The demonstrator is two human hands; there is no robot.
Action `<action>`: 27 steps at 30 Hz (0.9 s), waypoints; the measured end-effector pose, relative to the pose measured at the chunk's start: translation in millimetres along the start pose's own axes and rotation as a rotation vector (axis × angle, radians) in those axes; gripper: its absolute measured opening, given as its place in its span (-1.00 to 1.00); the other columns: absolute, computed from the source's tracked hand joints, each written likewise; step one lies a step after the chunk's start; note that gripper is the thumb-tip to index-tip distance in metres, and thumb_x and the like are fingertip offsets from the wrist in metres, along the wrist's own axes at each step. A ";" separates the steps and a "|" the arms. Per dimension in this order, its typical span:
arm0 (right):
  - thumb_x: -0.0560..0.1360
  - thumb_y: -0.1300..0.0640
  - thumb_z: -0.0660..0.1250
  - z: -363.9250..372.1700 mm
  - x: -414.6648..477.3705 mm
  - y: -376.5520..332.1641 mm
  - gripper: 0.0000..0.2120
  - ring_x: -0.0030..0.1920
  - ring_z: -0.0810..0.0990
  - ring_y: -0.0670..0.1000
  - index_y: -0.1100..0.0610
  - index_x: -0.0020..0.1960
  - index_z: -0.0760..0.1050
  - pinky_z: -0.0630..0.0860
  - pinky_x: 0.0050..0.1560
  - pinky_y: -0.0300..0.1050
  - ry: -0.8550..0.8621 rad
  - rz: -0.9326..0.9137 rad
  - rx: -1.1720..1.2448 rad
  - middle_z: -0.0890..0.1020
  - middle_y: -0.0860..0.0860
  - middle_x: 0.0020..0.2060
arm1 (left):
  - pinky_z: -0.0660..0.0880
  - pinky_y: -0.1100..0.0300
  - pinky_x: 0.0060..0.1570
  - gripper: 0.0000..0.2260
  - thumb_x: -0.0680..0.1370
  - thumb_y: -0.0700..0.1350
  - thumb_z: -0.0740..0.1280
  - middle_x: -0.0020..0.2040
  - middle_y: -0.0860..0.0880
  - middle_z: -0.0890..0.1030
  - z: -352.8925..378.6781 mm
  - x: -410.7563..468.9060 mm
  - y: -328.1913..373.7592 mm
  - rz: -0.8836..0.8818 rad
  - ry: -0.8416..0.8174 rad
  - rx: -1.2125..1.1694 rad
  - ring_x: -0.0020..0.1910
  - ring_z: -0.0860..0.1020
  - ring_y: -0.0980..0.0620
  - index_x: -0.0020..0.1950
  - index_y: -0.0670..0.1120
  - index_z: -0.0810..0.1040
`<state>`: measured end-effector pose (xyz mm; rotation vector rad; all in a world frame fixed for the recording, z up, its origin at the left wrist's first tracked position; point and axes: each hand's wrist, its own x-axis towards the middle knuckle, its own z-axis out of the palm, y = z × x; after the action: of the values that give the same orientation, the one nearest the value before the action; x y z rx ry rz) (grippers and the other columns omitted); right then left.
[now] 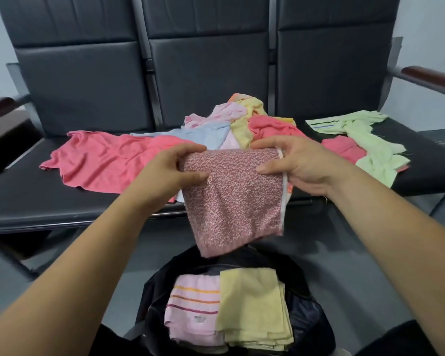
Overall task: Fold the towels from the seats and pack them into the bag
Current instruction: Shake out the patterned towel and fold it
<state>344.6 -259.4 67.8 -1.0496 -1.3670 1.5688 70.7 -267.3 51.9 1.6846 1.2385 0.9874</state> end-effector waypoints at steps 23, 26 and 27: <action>0.26 0.20 0.62 3.9 1.5 -1.2 -0.38 0.24 0.63 0.06 0.14 0.30 0.58 0.57 0.27 0.06 0.124 -0.162 -0.306 0.59 0.06 0.30 | 0.48 0.33 -0.01 -0.40 0.33 -0.05 0.64 0.07 0.14 0.60 9.9 -5.2 0.7 -0.010 0.092 0.265 0.01 0.58 0.22 0.31 0.05 0.50; 0.30 0.08 0.66 9.5 1.1 -3.8 -0.42 0.25 0.55 -0.05 0.02 0.29 0.59 0.46 0.28 -0.12 0.255 -0.223 -0.841 0.58 -0.06 0.28 | 0.41 0.42 -0.25 -0.68 0.37 -0.12 0.62 -0.16 0.15 0.63 7.3 -3.5 -0.7 0.064 0.158 0.319 -0.25 0.54 0.32 0.04 0.05 0.61; 0.31 0.07 0.65 11.2 0.6 -5.4 -0.46 0.18 0.57 -0.06 0.02 0.26 0.61 0.47 0.16 -0.20 0.285 -0.239 -0.868 0.61 -0.06 0.22 | 0.38 0.41 -0.29 -0.75 0.38 -0.13 0.61 -0.23 0.14 0.61 5.9 -3.7 -0.8 0.088 0.169 0.313 -0.32 0.50 0.32 -0.06 0.07 0.61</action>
<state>334.1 -262.1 74.0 -1.4602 -1.9209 0.5859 75.0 -271.6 48.5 1.9405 1.5029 1.0475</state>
